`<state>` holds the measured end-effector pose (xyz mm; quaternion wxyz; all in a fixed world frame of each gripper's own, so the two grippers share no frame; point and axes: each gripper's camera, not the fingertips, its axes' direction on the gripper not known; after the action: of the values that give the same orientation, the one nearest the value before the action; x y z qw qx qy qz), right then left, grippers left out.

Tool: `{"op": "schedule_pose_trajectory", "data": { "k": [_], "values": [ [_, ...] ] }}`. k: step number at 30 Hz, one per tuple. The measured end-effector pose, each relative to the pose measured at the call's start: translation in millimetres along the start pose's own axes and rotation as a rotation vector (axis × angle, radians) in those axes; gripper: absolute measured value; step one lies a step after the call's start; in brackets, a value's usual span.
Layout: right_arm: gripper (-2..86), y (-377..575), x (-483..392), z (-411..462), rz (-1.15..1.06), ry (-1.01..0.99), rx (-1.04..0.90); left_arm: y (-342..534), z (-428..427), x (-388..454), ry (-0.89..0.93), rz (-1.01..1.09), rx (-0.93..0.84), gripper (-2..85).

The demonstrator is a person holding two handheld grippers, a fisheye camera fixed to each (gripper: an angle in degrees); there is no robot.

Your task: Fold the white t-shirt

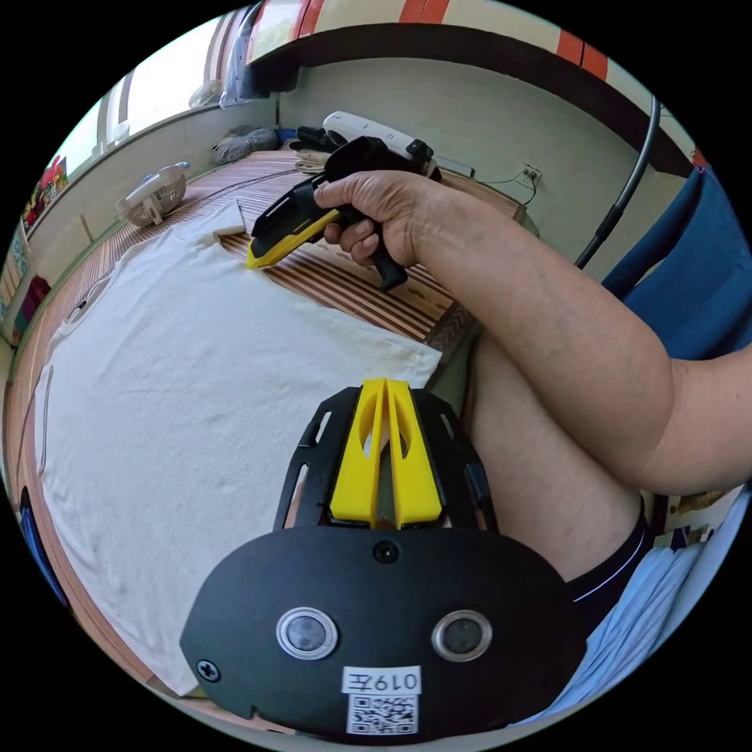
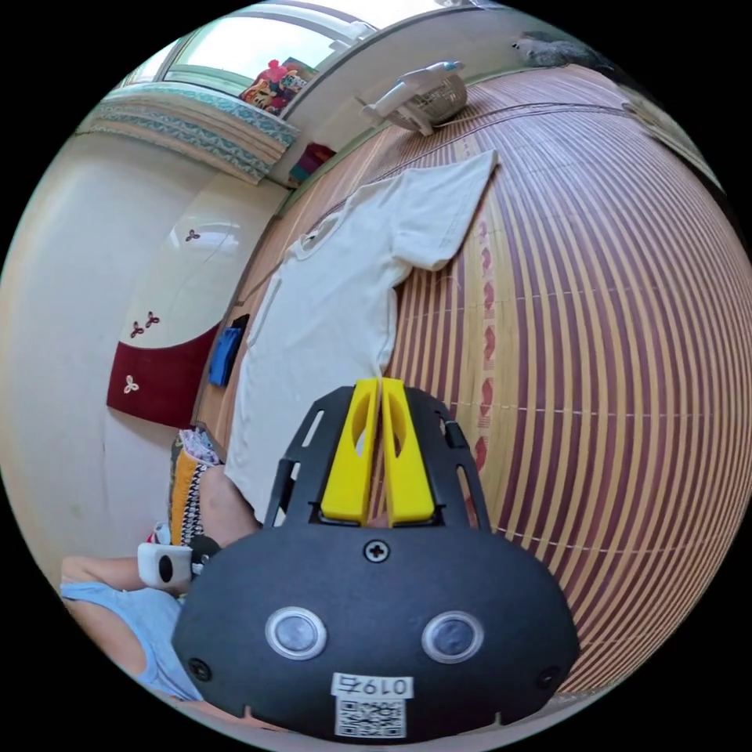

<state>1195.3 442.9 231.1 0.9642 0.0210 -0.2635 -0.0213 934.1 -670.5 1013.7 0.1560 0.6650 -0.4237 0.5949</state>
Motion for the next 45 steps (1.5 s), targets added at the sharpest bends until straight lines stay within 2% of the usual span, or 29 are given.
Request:
{"op": "schedule_pose_trajectory", "data": {
  "k": [4, 9, 17, 18, 25, 28, 31, 34, 36, 37, 39, 43, 45],
  "values": [
    [0.5, -2.2, -7.6, 5.9, -0.036, 0.01, -0.027, 5.4, -1.9, -3.9, -0.021, 0.011, -0.004, 0.6],
    [6.0, 2.7, -6.8, -4.7, -0.094, -0.021, -0.116, 18.1, -4.9, -17.9, -0.021, 0.003, -0.006, 0.7],
    [3.3, 6.9, -11.7, 10.2, -0.167, -0.09, -0.249, 41.7, -9.9, -41.6, -0.04, 0.02, -0.01, 0.7],
    [0.7, 5.5, -13.7, 13.2, -0.173, -0.06, -0.254, 46.3, -11.0, -46.1, -0.043, 0.021, -0.009, 0.7],
    [-0.3, 4.9, -9.8, 9.1, -0.167, -0.039, -0.242, 72.6, -18.2, -69.6, -0.087, 0.059, -0.02, 0.8],
    [1.3, 5.1, -12.3, 8.7, -0.185, -0.028, -0.244, 87.3, -27.5, -81.6, -0.118, 0.073, -0.016, 0.8],
    [4.7, 5.8, -7.1, -2.5, -0.173, -0.02, -0.193, 115.6, -62.1, -104.9, -0.131, 0.033, 0.079, 0.9],
    [5.5, 8.7, -1.3, -11.9, -0.165, -0.053, -0.161, 166.6, -108.3, -158.5, -0.211, -0.081, 0.161, 1.0],
    [5.7, 9.7, 1.0, -13.2, -0.156, -0.071, -0.149, 226.4, -148.3, -235.7, -0.298, -0.323, 0.212, 1.1],
    [5.6, 9.8, 0.9, -13.6, -0.155, -0.063, -0.146, 242.4, -157.8, -257.4, -0.3, -0.398, 0.223, 1.1],
    [5.3, 9.5, -1.0, -14.5, -0.151, -0.035, -0.131, 306.4, -197.3, -343.0, -0.291, -0.68, 0.271, 1.2],
    [4.9, 7.6, 0.7, -8.4, -0.134, -0.043, -0.134, 363.3, -225.7, -433.4, -0.298, -0.853, 0.269, 1.2],
    [4.3, 5.7, 2.5, -4.0, -0.125, -0.036, -0.143, 383.2, -223.0, -478.7, -0.225, -0.902, 0.247, 1.3]
  ]
}}
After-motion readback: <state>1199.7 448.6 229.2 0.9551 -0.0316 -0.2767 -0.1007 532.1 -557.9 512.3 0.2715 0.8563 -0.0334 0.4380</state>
